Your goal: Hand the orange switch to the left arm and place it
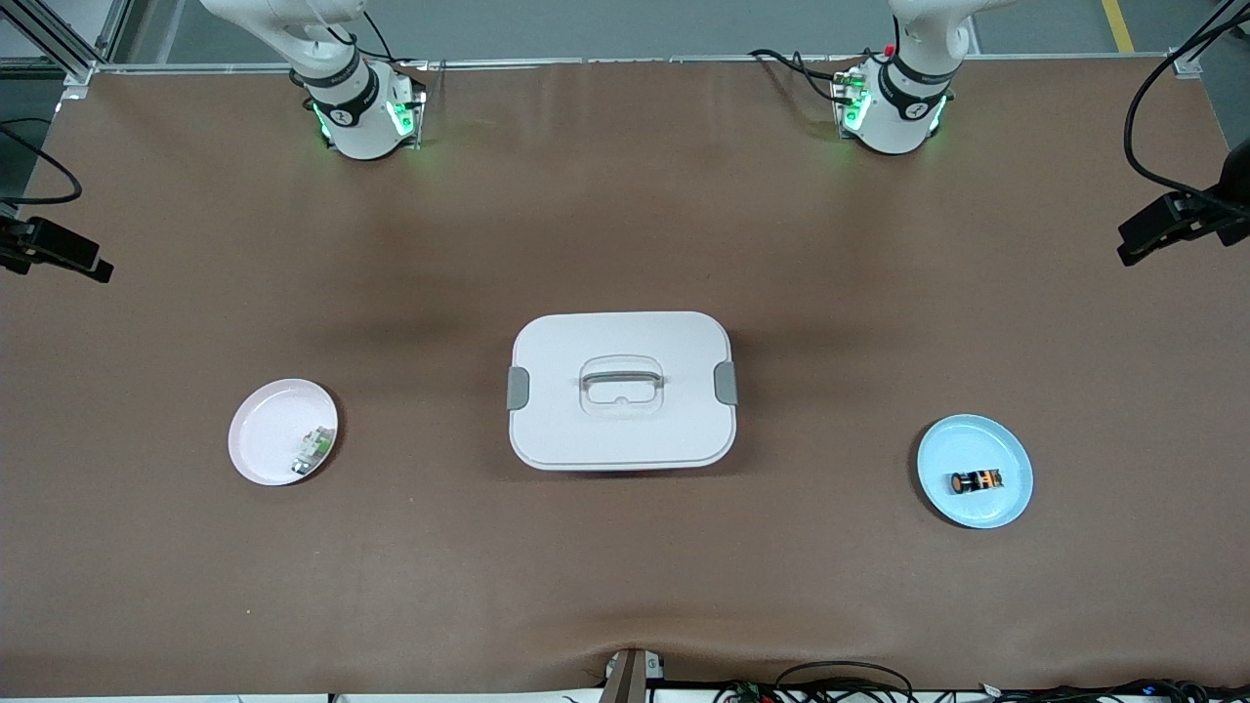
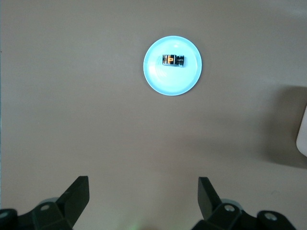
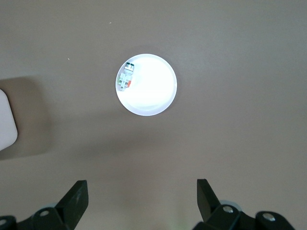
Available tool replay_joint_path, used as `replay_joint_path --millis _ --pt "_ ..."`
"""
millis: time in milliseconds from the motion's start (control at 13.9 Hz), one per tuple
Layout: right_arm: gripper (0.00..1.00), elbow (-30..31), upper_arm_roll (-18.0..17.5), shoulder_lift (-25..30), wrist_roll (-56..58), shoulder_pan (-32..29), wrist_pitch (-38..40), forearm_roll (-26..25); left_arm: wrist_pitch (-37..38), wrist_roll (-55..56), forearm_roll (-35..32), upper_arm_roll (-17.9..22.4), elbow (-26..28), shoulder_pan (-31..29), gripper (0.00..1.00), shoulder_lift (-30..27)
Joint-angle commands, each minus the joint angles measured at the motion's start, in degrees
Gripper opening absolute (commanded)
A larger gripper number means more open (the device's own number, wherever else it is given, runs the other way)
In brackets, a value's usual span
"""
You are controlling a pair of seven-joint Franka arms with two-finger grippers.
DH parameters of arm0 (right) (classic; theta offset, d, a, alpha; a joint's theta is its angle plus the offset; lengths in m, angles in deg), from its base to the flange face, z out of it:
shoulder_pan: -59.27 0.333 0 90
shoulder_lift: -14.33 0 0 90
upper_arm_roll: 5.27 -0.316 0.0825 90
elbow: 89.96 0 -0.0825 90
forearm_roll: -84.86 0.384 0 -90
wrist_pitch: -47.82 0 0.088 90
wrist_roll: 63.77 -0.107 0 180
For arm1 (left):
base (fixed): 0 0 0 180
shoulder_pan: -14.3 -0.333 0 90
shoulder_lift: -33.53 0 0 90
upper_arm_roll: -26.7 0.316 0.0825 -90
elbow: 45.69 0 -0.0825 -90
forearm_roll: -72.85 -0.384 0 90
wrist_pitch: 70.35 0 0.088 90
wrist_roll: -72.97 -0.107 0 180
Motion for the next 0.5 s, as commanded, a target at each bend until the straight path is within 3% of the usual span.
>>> replay_joint_path --millis 0,288,432 --pt "1.0 -0.4 -0.7 -0.2 0.4 -0.9 1.0 -0.6 -0.3 -2.4 4.8 8.6 4.5 5.8 1.0 -4.1" --pt "1.0 8.0 -0.7 4.3 0.4 -1.0 -4.6 -0.5 -1.2 -1.8 6.5 8.7 10.9 5.9 1.0 -8.6" --pt "1.0 13.3 -0.7 7.8 0.3 -0.9 -8.8 -0.5 -1.1 -1.8 6.5 8.4 11.0 5.5 1.0 -9.5"
